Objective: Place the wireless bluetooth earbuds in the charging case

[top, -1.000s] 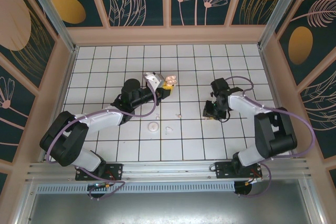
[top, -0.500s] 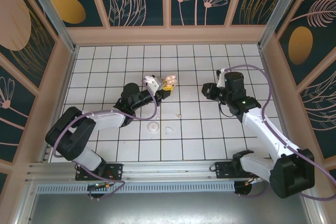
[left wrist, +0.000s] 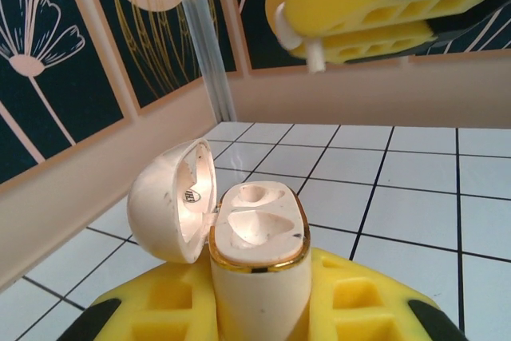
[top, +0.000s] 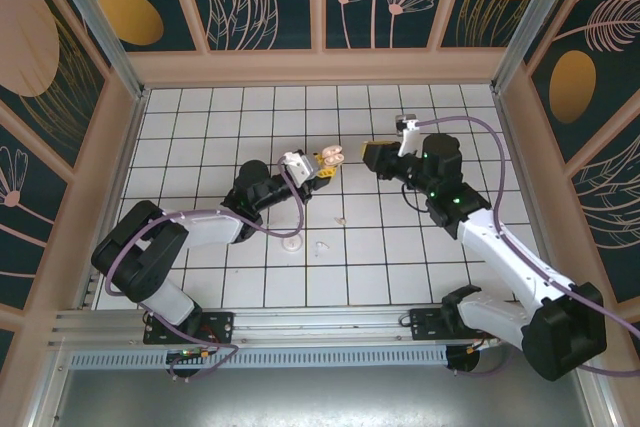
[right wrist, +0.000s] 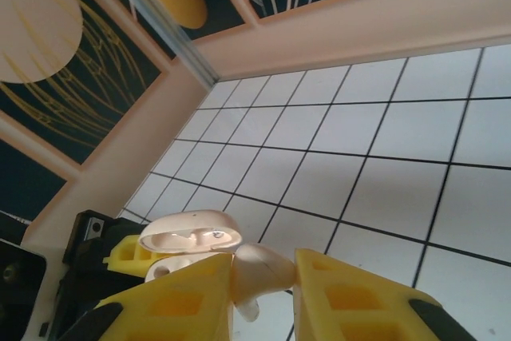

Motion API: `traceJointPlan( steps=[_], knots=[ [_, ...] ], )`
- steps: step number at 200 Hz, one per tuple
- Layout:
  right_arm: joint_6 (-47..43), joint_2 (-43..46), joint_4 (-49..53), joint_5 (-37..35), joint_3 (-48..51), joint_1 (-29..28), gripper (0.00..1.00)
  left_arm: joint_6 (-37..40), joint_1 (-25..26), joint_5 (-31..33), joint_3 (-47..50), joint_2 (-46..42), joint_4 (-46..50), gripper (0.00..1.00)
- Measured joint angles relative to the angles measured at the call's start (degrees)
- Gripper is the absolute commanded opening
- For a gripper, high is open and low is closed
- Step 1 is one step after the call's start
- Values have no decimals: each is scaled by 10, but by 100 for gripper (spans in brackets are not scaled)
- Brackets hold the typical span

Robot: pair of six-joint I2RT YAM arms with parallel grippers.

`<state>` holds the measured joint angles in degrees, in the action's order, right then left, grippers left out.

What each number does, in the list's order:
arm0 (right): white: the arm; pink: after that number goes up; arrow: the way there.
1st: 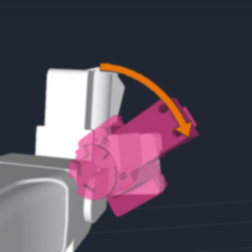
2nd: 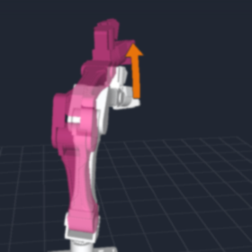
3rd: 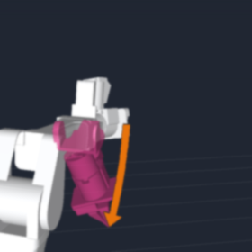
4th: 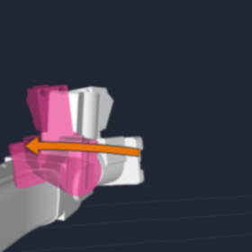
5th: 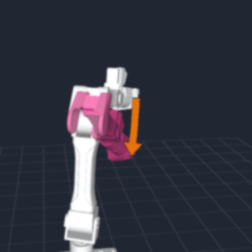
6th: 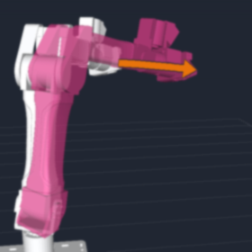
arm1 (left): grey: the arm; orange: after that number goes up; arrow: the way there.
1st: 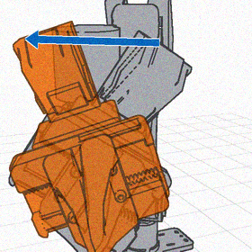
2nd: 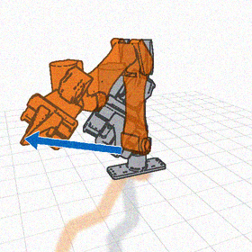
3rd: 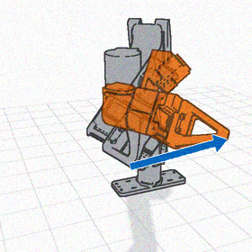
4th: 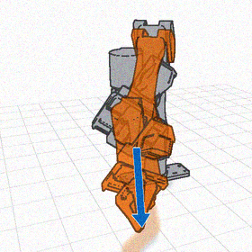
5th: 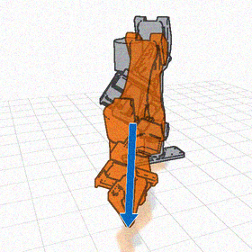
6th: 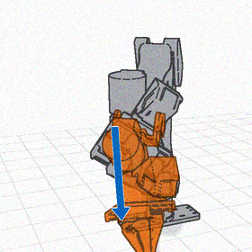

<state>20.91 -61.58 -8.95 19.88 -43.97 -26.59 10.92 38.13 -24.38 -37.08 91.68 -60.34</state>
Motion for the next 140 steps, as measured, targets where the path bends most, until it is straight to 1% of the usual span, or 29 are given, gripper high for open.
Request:
traceJointPlan(
  steps=[67,140],
  knots=[
    [0,-25,-29,-1,0,-31,24,12,7,0,0,0,-8,13],
    [-1,-39,-46,-5,-1,-40,24,2,7,0,-3,0,-26,13]
  ],
)
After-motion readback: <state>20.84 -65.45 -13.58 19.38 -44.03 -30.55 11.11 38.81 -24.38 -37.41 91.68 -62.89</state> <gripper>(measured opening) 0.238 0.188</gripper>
